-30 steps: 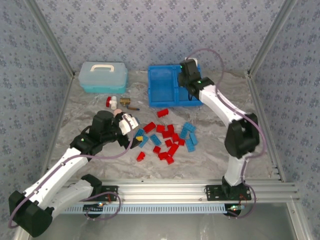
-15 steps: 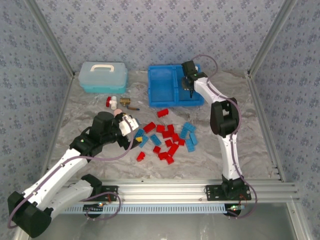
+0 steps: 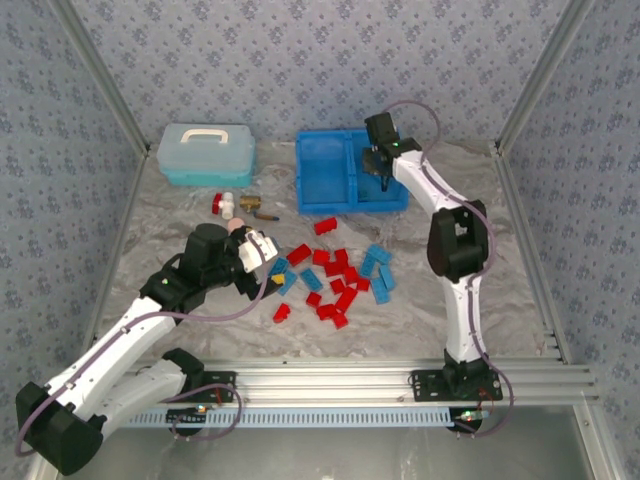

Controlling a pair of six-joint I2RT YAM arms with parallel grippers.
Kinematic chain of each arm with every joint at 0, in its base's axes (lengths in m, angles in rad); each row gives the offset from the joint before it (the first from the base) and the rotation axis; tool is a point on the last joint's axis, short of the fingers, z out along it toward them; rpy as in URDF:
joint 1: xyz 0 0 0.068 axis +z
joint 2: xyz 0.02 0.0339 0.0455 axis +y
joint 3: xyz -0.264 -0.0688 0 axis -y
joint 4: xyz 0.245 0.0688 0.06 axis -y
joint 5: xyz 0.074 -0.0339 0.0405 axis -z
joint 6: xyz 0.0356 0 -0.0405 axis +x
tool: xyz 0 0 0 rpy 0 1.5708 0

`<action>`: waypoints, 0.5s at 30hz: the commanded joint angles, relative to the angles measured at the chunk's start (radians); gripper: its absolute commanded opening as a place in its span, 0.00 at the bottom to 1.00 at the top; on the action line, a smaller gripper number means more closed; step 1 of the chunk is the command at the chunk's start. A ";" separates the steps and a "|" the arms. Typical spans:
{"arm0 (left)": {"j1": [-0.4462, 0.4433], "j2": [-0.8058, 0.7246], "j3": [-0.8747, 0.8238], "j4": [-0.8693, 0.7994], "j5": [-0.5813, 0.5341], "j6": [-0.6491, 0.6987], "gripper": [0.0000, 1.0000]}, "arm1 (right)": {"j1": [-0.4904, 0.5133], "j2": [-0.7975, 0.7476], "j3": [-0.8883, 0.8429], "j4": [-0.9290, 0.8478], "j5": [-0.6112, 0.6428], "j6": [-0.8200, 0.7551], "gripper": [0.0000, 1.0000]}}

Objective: Sort the legos into containers by color

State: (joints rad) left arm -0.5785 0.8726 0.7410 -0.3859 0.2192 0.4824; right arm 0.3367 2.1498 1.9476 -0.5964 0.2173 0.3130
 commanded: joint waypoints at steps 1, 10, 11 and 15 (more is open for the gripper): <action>-0.009 0.000 -0.005 -0.002 -0.001 0.013 0.99 | 0.028 -0.233 -0.234 0.092 -0.012 -0.002 0.41; -0.008 0.027 0.002 0.004 0.025 0.016 0.99 | 0.150 -0.760 -0.949 0.156 -0.048 0.070 0.43; -0.008 0.033 0.004 0.004 0.028 0.016 0.99 | 0.167 -0.796 -0.997 0.144 -0.061 0.089 0.44; -0.009 0.050 0.007 0.008 0.037 0.015 0.99 | 0.224 -0.864 -1.118 0.107 -0.116 0.151 0.50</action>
State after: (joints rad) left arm -0.5793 0.9161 0.7410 -0.3855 0.2245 0.4828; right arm 0.5320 1.3106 0.8799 -0.4530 0.1513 0.3992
